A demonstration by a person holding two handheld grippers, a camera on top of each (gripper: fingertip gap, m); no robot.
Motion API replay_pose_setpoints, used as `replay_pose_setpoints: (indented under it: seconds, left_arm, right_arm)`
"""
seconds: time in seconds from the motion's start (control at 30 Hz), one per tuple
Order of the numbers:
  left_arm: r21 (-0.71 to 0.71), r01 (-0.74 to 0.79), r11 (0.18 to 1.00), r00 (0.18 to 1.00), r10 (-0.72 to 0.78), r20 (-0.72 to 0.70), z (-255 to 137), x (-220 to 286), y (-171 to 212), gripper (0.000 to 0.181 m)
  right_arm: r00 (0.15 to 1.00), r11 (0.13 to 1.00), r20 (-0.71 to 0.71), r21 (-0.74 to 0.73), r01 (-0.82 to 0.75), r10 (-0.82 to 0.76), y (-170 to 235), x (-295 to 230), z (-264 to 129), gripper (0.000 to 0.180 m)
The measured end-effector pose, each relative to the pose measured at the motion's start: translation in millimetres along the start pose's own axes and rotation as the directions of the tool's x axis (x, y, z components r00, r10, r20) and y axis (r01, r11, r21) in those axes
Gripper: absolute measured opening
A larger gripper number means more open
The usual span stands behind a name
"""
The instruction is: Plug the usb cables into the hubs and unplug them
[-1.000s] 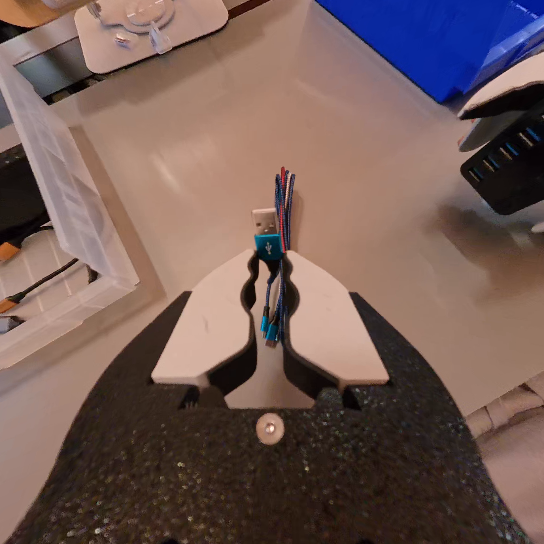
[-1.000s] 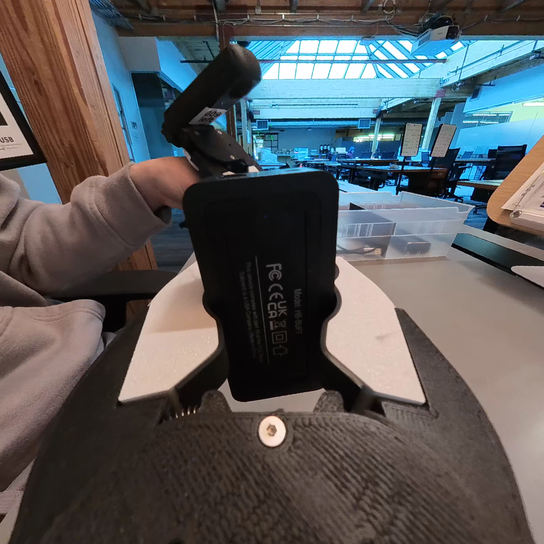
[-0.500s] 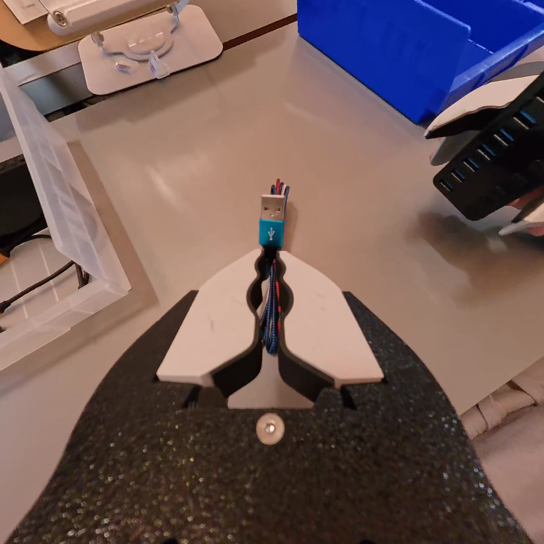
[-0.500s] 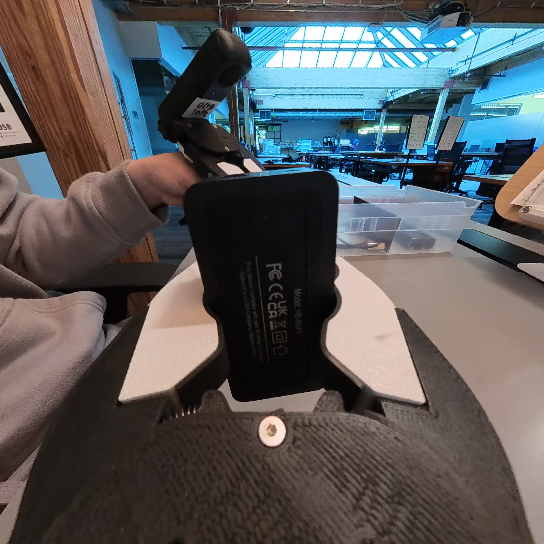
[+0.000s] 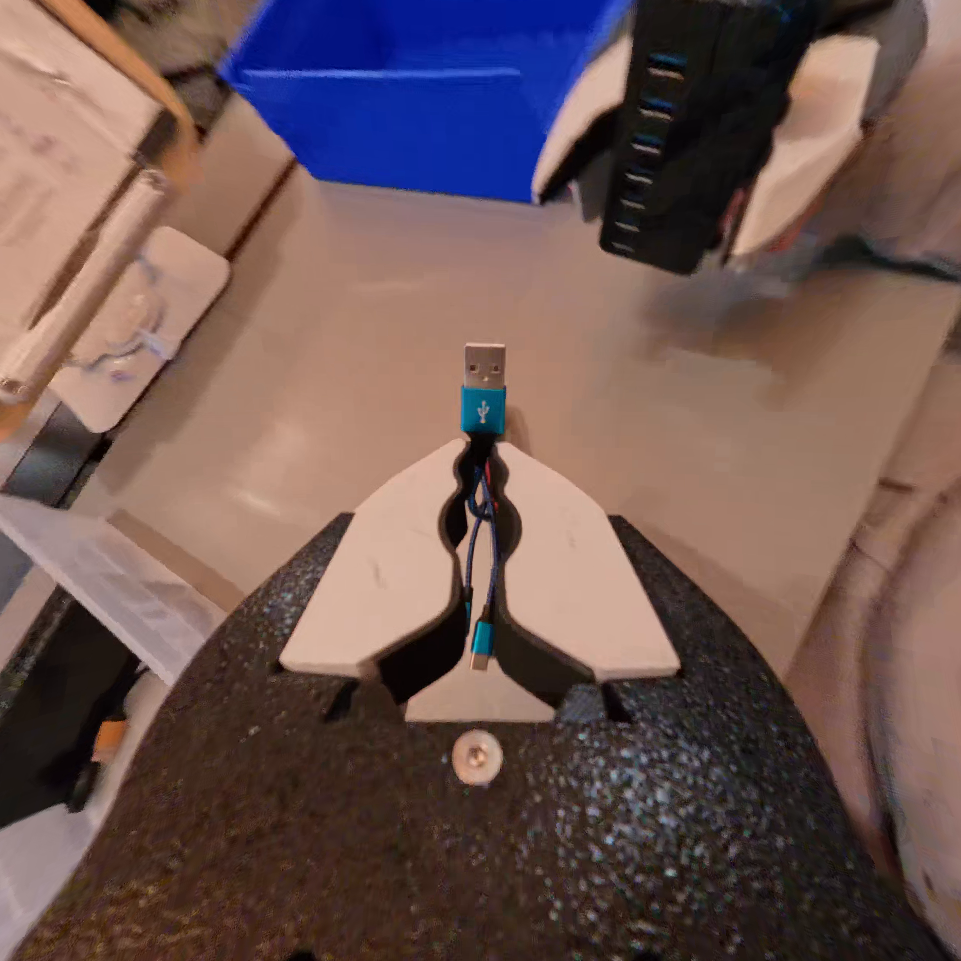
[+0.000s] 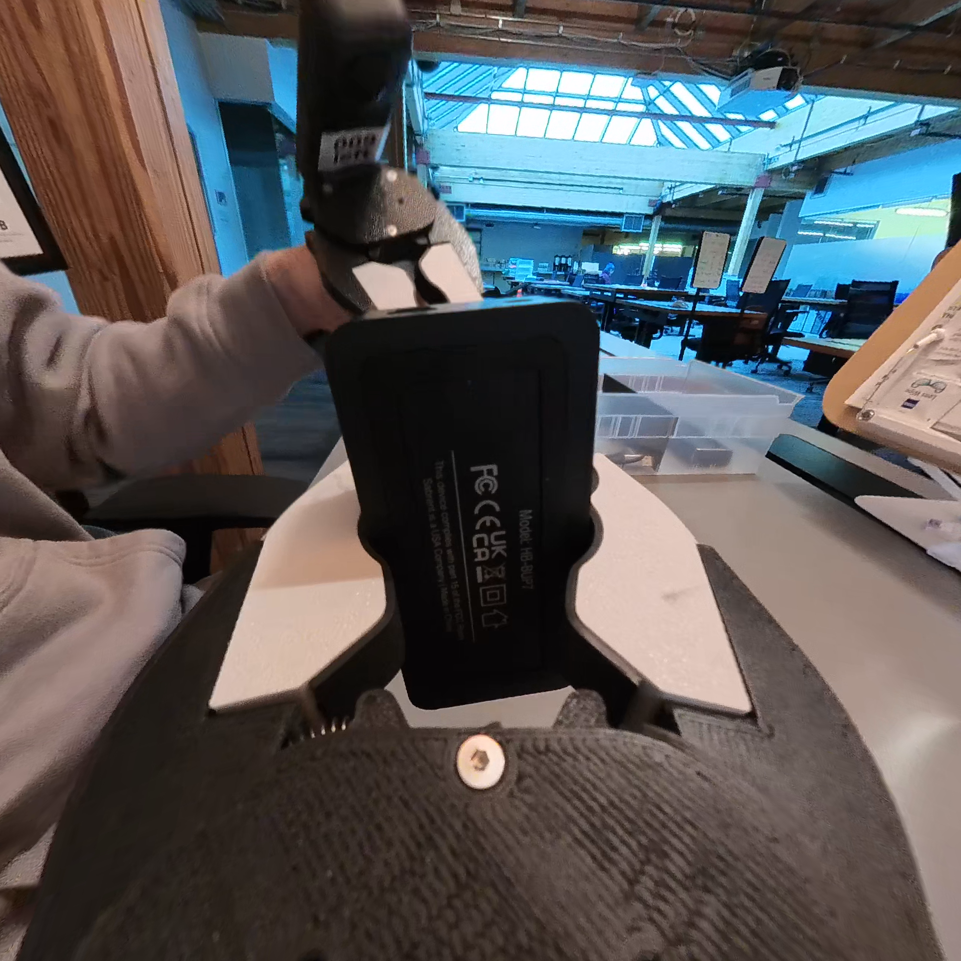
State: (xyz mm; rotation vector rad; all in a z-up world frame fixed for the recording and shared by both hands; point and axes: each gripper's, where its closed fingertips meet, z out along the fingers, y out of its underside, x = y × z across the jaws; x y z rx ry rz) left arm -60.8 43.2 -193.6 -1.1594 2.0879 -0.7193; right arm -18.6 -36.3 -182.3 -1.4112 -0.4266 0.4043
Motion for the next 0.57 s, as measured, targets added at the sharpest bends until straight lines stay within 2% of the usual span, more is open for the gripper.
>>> replay_pose_setpoints:
  seconds: [0.1, 0.3, 0.57]
  left_arm:
    - [-0.127, -0.138, 0.982, 0.985, 0.123, -0.12, -7.0, 13.8, -21.0, 0.005]
    - [-0.256, -0.278, 0.926, 0.934, 0.198, -0.297, 2.0, 30.1, -51.1, 0.005]
    - [-0.348, -0.34, 0.874, 0.909, 0.212, -0.358, 32.7, 53.5, -61.9, 0.005]
  right_arm:
    - [0.999, 0.999, -0.016, 0.016, 0.037, -0.037, -15.5, -1.1, -5.9, 0.074]
    - [0.997, 0.997, 0.012, 0.014, 0.07, -0.07, -33.8, -10.3, -14.9, 0.074]
    - [0.996, 0.999, 0.086, 0.031, 0.025, -0.027, -27.8, -15.1, -20.8, 0.074]
